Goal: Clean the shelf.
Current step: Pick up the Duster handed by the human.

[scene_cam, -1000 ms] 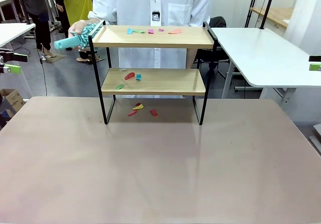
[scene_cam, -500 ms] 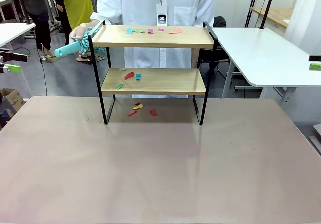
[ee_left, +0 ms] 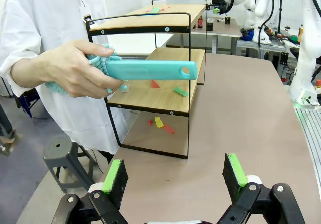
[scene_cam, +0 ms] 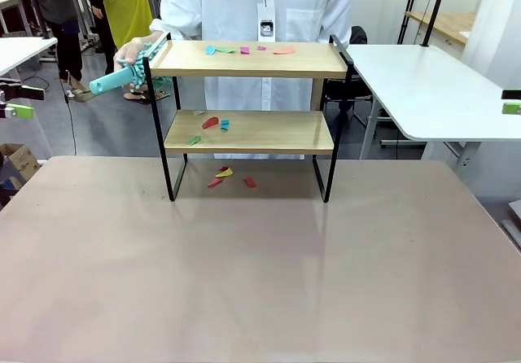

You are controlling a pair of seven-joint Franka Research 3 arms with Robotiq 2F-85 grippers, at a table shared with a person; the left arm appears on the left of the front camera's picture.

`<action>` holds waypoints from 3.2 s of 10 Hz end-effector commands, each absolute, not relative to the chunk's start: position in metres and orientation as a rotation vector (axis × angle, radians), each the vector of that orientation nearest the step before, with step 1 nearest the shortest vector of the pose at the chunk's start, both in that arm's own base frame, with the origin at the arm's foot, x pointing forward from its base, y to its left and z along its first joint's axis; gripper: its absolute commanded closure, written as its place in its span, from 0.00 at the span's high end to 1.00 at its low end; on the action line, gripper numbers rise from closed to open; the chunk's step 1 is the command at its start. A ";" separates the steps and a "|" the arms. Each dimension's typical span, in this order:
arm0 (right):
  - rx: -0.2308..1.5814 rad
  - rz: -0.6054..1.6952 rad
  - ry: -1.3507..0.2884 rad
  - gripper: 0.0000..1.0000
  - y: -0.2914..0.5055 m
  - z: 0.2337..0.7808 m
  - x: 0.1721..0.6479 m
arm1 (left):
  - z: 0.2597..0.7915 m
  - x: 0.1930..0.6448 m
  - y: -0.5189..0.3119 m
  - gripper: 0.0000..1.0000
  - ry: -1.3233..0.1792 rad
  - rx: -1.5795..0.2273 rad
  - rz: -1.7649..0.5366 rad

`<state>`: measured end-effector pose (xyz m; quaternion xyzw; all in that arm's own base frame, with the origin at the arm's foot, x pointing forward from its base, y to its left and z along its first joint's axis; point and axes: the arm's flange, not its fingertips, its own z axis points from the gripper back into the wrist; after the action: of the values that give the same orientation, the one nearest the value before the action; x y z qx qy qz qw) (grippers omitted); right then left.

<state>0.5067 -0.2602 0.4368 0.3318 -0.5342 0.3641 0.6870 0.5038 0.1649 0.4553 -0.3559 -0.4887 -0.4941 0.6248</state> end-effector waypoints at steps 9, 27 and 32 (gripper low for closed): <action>0.743 0.818 -1.196 1.00 -0.259 0.438 0.507 | 0.616 0.500 0.094 1.00 -0.853 -0.506 -0.954; 0.743 0.818 -1.196 1.00 -0.259 0.438 0.507 | 0.593 0.469 -0.068 1.00 -0.641 -0.053 -0.475; 0.743 0.818 -1.196 1.00 -0.259 0.438 0.507 | 0.550 0.473 -0.075 1.00 -0.624 -0.037 -0.420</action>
<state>0.5068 -0.2602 0.4357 0.3326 -0.5339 0.3635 0.6872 0.4721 -0.0694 0.5516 -0.0294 -0.3051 -0.2168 0.9268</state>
